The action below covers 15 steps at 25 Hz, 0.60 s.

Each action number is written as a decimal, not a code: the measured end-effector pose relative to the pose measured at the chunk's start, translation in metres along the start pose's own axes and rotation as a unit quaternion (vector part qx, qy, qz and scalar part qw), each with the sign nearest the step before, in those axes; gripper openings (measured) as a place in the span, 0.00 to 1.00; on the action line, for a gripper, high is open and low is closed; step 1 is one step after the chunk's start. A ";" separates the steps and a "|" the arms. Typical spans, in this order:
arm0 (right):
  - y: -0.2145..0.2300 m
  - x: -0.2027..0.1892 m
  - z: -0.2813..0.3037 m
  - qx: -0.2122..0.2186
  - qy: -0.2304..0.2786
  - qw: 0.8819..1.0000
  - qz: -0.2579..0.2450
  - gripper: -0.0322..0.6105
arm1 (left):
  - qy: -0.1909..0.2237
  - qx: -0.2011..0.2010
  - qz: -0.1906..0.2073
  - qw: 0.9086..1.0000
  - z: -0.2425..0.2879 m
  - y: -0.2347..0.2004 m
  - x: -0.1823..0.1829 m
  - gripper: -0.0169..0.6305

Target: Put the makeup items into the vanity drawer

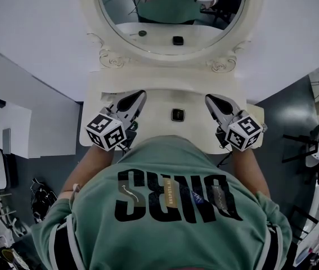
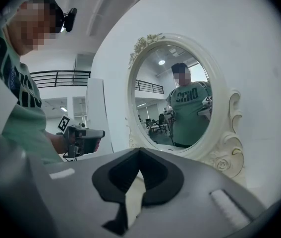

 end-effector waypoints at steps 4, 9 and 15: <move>0.002 0.002 0.002 -0.002 -0.003 1.000 -0.008 0.06 | 0.003 0.001 0.000 1.000 0.001 -0.002 0.001 0.02; 0.001 0.003 0.004 -0.002 -0.008 1.000 -0.014 0.06 | 0.004 0.000 0.000 1.000 0.000 -0.003 0.002 0.02; 0.000 0.001 0.006 0.004 -0.015 1.000 -0.019 0.06 | 0.005 0.003 0.000 1.000 -0.002 -0.004 0.002 0.02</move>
Point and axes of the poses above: the fingertips, and each gripper's own axes: z forward along the fingers, y to its right, x out of its top, the point moved 6 cm from there along -z, backward along the fingers, and after that the axes turned 11 degrees about y, right-handed, at the moved point
